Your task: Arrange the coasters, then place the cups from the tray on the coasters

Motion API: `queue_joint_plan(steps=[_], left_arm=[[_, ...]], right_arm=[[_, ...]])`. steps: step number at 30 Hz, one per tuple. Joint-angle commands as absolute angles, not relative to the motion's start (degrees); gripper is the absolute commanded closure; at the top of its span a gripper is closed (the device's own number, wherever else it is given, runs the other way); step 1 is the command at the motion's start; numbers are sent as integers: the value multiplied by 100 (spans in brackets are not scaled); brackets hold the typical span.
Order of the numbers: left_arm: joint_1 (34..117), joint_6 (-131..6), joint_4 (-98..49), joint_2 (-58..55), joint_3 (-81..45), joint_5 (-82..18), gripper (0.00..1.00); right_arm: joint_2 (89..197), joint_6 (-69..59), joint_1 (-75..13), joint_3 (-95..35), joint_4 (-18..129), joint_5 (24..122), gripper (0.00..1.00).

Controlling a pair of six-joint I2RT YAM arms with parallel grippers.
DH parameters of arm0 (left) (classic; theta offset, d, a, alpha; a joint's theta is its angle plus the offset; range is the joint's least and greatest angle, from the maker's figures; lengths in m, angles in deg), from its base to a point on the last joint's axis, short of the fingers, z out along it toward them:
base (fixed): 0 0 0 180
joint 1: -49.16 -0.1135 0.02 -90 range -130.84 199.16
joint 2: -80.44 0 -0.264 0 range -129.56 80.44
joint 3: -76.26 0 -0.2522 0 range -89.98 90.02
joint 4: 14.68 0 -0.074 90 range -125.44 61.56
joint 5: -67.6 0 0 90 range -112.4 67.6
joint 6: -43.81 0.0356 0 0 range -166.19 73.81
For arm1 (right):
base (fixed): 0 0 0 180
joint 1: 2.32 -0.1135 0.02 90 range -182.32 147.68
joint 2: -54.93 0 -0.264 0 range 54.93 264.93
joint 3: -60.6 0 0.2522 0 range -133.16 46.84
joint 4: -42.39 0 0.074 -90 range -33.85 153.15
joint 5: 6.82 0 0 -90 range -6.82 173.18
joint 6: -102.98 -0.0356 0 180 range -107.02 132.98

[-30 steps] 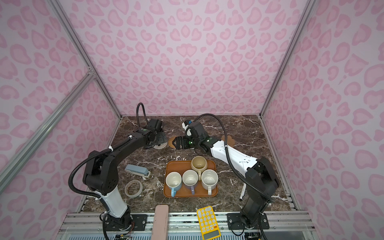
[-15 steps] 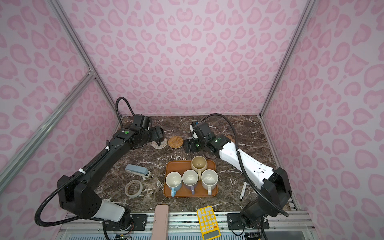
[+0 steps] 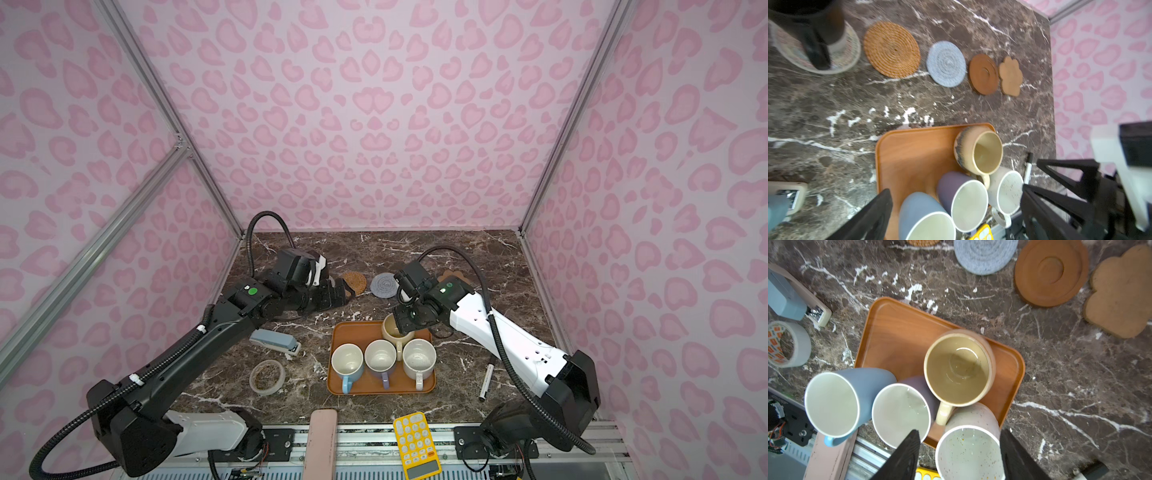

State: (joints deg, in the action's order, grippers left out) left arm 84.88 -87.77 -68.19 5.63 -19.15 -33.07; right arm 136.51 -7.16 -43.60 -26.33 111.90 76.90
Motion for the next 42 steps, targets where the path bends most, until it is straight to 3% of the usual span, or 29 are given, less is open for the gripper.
queue_joint_plan(steps=[1, 17, 42], left_arm=[[8678, -9172, -6381, 664, -2244, -3789, 2], [9232, -9518, -6030, 423, -2592, -3422, 2], [9336, -9585, -5916, 93, -2556, -3297, 2]], right_arm=[[13738, -671, -4464, -2473, 11261, 7491, 36], [14207, -671, -4689, -2043, 10662, 7624, 53], [14607, -741, -4669, -1862, 10175, 7835, 62]])
